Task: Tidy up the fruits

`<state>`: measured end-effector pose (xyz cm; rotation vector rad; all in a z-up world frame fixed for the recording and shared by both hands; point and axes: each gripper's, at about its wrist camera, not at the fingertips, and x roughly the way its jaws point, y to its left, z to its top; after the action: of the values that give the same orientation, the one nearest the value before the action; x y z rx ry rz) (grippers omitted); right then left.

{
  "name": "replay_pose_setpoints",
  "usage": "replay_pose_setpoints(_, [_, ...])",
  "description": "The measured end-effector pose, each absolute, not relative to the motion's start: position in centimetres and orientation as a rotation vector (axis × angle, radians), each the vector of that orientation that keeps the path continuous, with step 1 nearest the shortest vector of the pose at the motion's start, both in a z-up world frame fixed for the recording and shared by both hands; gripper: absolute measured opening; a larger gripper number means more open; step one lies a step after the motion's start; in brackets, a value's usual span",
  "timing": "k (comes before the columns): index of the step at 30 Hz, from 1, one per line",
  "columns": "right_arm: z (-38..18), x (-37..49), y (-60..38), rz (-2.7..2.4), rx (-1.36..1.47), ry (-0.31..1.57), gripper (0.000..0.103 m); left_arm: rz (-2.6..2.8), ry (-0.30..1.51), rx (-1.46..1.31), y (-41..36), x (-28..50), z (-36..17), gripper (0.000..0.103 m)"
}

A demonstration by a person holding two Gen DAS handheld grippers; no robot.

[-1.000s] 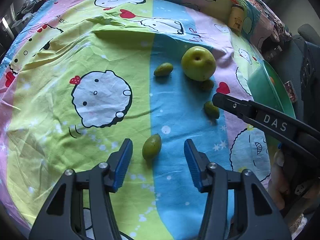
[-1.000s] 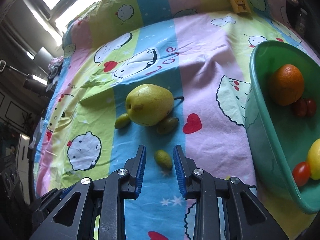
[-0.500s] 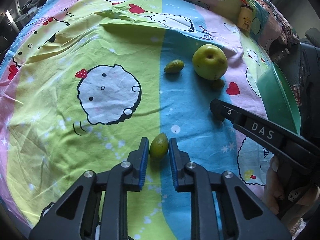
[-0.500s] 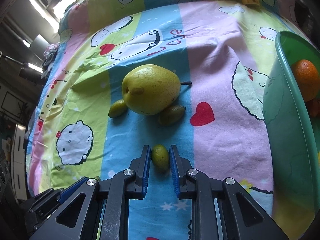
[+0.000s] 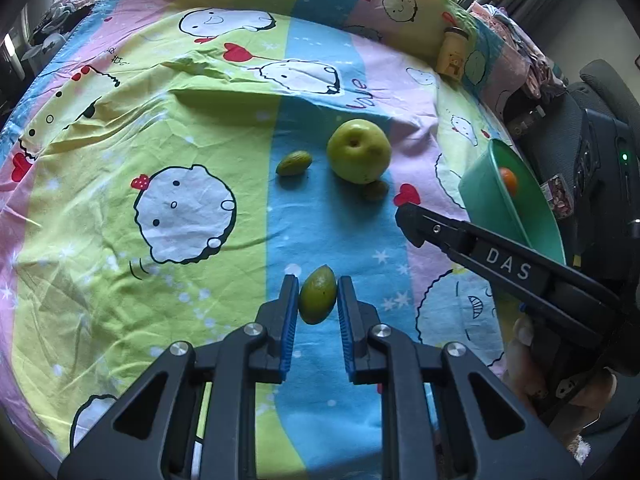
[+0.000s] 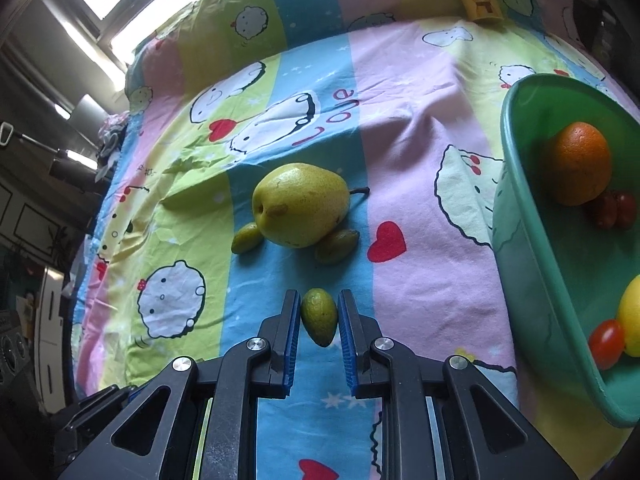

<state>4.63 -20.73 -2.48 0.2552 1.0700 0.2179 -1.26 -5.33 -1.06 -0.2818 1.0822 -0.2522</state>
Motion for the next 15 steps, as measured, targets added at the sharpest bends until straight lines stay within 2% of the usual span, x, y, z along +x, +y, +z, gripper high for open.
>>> replay_pose_setpoints(15, [2.9,1.4,-27.9,0.155,0.402,0.862,0.021,-0.433,0.894,-0.230,-12.0,-0.1,4.7,0.019])
